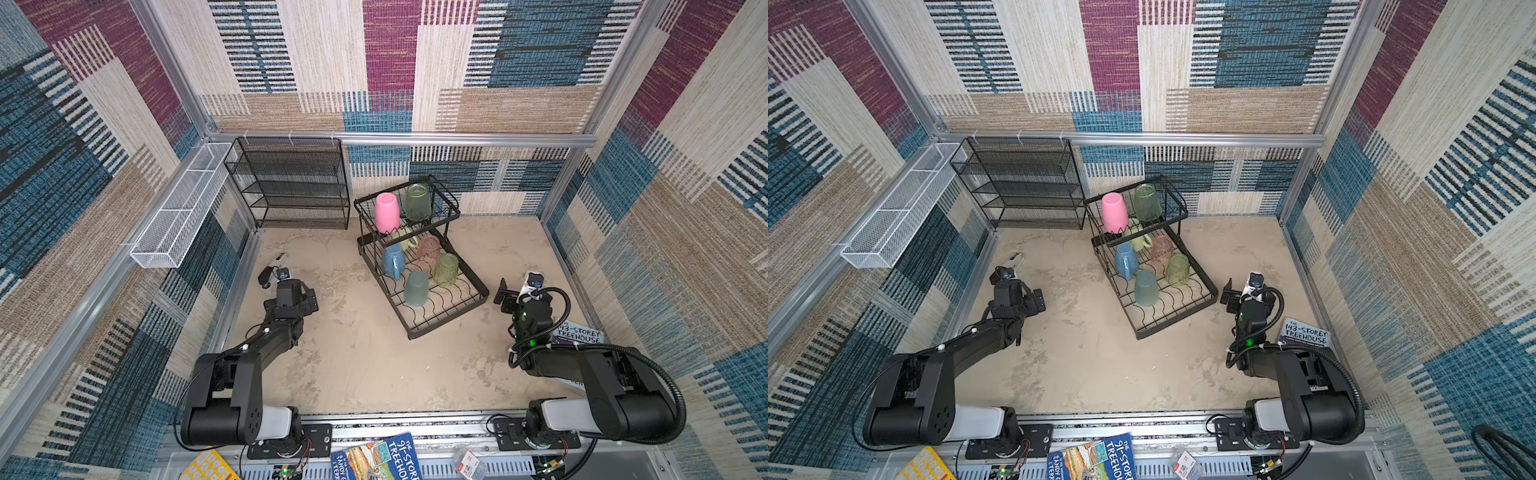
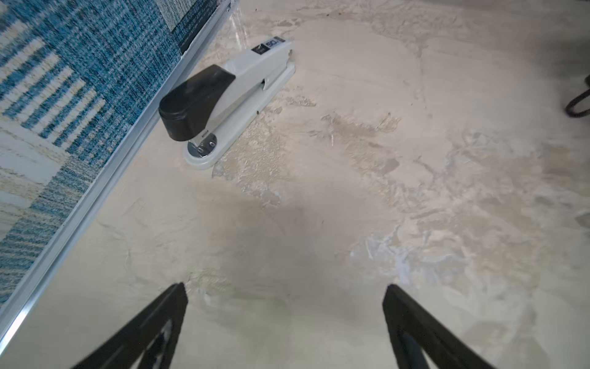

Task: Load cups into a dish rack
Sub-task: Reset both arms

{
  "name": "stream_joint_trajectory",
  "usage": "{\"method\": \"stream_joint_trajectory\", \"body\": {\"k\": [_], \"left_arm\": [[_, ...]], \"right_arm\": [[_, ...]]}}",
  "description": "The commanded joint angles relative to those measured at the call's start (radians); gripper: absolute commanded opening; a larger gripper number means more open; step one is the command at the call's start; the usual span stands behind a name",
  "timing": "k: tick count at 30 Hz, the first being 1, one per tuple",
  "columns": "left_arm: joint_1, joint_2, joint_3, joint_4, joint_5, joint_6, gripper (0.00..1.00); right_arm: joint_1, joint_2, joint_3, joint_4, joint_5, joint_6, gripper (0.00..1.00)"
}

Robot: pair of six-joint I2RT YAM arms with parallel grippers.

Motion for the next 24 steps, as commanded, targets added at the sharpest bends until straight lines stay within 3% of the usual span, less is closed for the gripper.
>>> {"method": "stream_joint_trajectory", "body": {"k": [1,9,11,14,16,18,20,21,24], "left_arm": [[0.012,0.007,-0.033,0.231,0.043,0.057,0.99],[0.025,0.130,-0.206,0.715,0.148,0.116,0.99],[0.025,0.096,-0.181,0.610,0.148,0.103,0.99],[0.025,0.127,-0.174,0.652,0.135,0.107,0.99],[0.025,0.116,-0.133,0.551,0.138,0.103,0.99],[0.025,0.128,-0.143,0.587,0.138,0.110,0.99],[0.025,0.123,-0.137,0.569,0.139,0.107,0.99],[0.024,0.126,-0.138,0.574,0.137,0.108,0.99],[0.024,0.126,-0.136,0.575,0.136,0.108,0.99]], "right_arm": [[-0.004,0.044,-0.004,0.163,-0.037,-0.030,1.00],[-0.009,0.094,-0.012,0.224,-0.068,-0.029,1.00],[-0.013,0.095,-0.014,0.231,-0.079,-0.028,1.00],[-0.018,0.100,-0.010,0.229,-0.106,-0.030,1.00],[-0.025,0.110,-0.011,0.234,-0.133,-0.032,1.00],[-0.029,0.179,-0.044,0.376,-0.161,-0.049,1.00],[-0.034,0.141,-0.021,0.258,-0.178,-0.038,1.00],[-0.040,0.168,-0.026,0.319,-0.181,-0.039,1.00],[-0.059,0.160,-0.011,0.276,-0.221,-0.029,1.00]]}}
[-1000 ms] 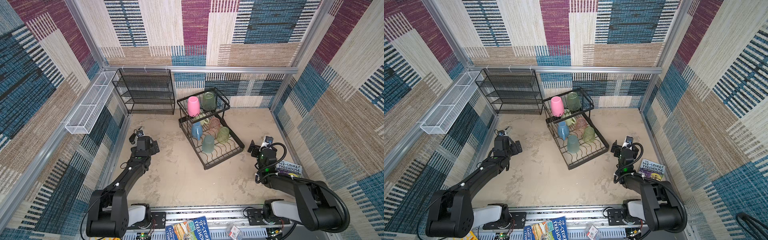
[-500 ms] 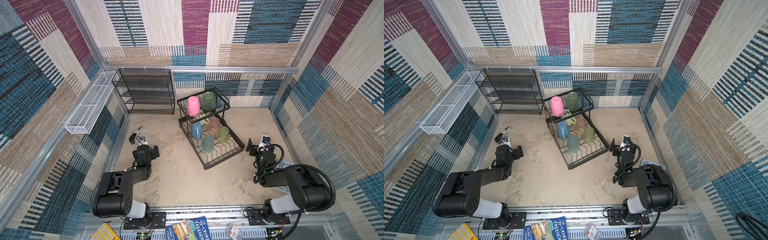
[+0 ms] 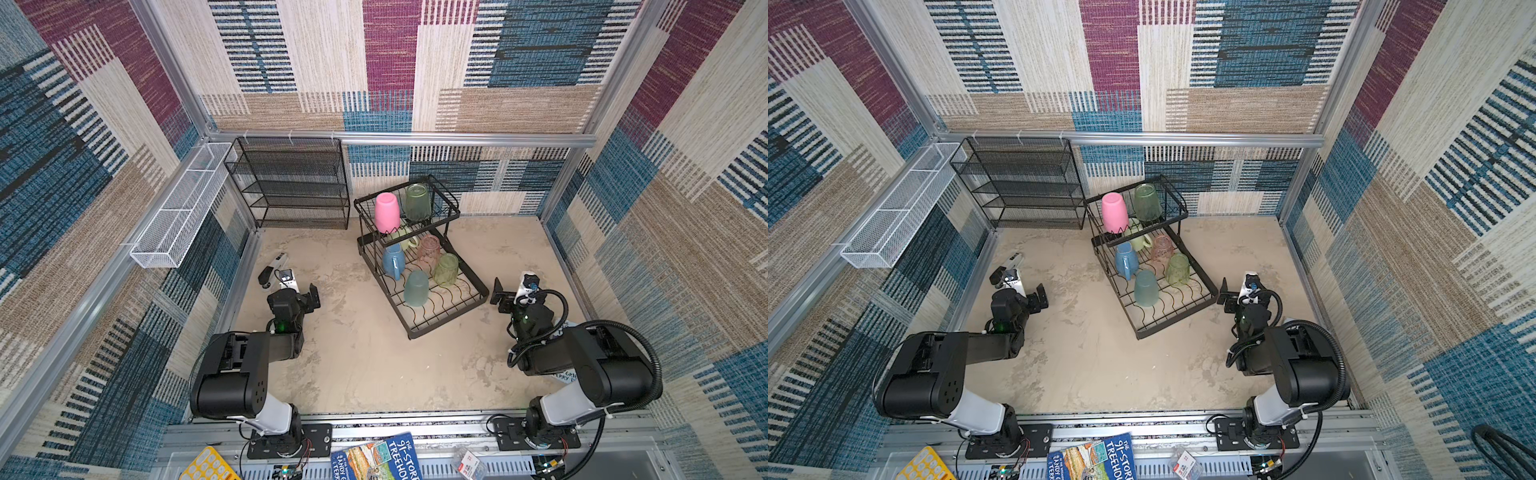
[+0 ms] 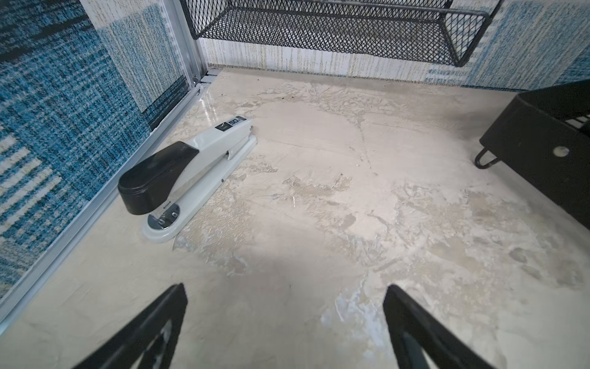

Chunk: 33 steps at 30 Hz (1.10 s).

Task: Load cups into a dish rack
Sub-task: Reset both arms

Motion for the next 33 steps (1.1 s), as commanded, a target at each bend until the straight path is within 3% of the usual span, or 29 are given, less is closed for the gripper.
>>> {"method": "stream_joint_trajectory", "body": {"k": [1,33], "left_arm": [[-0.002,0.004,0.005,0.016,0.004,0.024,0.99],[-0.006,-0.006,-0.003,0.024,0.002,0.028,0.99]], "right_arm": [[-0.013,-0.005,0.012,0.009,-0.052,0.006,1.00],[-0.018,-0.007,0.012,0.009,-0.064,0.006,1.00]]}}
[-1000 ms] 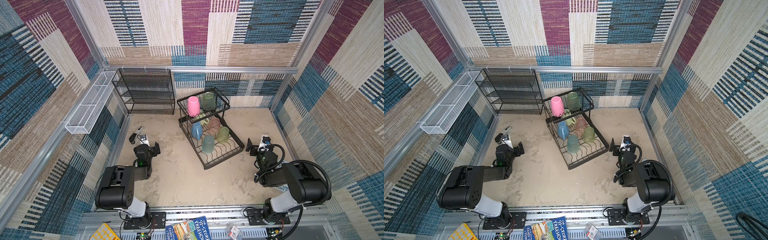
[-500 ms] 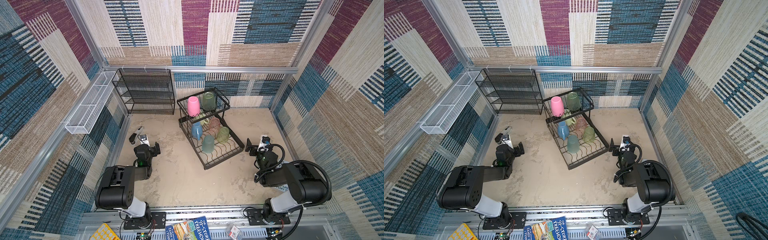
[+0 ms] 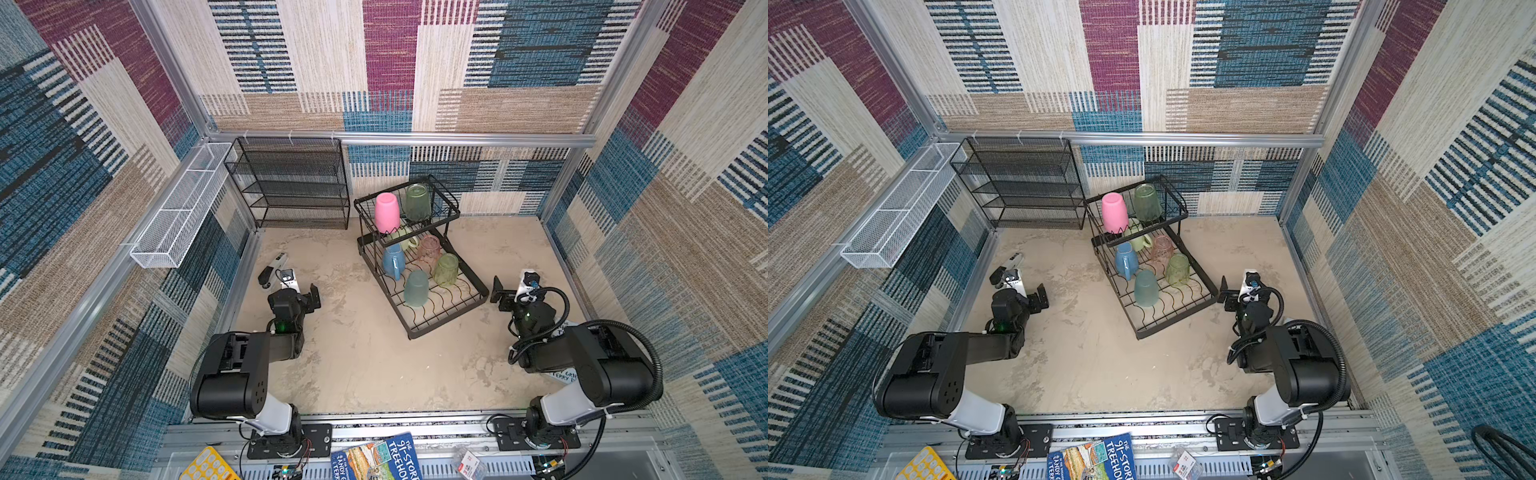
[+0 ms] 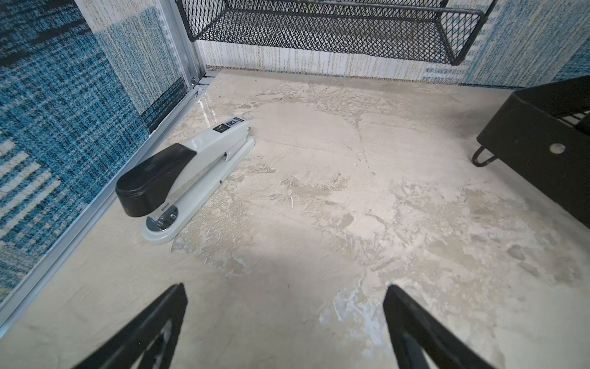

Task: Load cups into a dish rack
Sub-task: Reset both arms

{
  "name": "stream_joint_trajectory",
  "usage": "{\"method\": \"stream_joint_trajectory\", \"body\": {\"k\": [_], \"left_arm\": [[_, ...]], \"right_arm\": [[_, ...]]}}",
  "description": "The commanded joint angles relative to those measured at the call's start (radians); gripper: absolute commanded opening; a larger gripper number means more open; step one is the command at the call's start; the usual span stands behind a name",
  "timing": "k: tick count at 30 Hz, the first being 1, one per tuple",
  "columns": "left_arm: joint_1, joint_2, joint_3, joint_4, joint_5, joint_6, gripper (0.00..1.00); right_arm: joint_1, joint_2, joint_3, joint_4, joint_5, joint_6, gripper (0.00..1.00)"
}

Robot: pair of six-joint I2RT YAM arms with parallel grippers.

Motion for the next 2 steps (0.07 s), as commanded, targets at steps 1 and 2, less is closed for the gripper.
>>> {"method": "stream_joint_trajectory", "body": {"k": [1,2], "left_arm": [[0.000,-0.005,-0.002,0.023,0.002,0.018,0.99],[0.000,-0.003,-0.002,0.022,0.001,0.018,0.99]], "right_arm": [[0.000,-0.006,-0.006,0.026,-0.011,0.005,1.00],[-0.001,-0.005,-0.006,0.028,-0.011,0.004,1.00]]}}
